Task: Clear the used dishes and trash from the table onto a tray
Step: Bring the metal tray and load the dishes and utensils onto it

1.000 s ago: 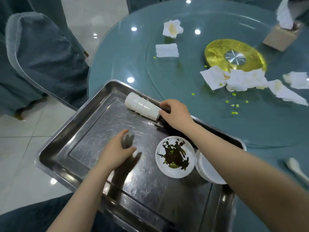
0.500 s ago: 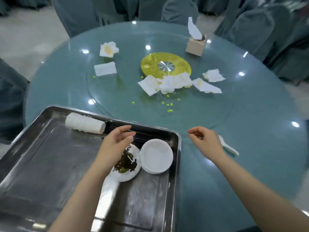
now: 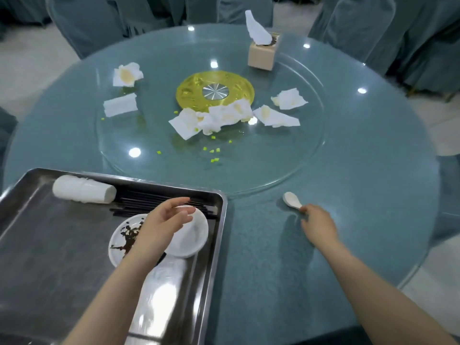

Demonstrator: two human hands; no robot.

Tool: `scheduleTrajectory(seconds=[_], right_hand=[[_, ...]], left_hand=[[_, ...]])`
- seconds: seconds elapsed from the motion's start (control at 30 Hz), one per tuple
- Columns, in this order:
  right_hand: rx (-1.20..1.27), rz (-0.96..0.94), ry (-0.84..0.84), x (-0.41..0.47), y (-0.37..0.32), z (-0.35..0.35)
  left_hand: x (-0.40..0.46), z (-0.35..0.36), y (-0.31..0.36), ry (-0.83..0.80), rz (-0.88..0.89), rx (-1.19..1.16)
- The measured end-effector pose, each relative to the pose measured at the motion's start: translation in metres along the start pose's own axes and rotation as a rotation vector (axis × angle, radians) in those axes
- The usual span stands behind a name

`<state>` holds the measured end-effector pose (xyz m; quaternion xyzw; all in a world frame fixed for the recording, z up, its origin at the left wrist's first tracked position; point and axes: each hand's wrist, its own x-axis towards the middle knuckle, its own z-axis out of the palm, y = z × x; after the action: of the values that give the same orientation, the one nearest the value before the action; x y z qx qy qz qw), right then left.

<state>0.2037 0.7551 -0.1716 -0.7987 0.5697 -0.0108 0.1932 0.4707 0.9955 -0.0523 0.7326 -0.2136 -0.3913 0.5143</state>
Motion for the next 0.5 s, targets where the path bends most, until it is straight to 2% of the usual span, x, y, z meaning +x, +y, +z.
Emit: scheduleTrajectory(seconds=[0.3, 0.5], right_hand=[[0.011, 0.103, -0.051, -0.015, 0.000, 0.003], [0.215, -0.054, -0.155, -0.032, -0.046, -0.012]], left_hand=[[-0.010, 0.005, -0.019, 0.007, -0.037, -0.004], [-0.016, -0.005, -0.026, 0.051, -0.050, -0.065]])
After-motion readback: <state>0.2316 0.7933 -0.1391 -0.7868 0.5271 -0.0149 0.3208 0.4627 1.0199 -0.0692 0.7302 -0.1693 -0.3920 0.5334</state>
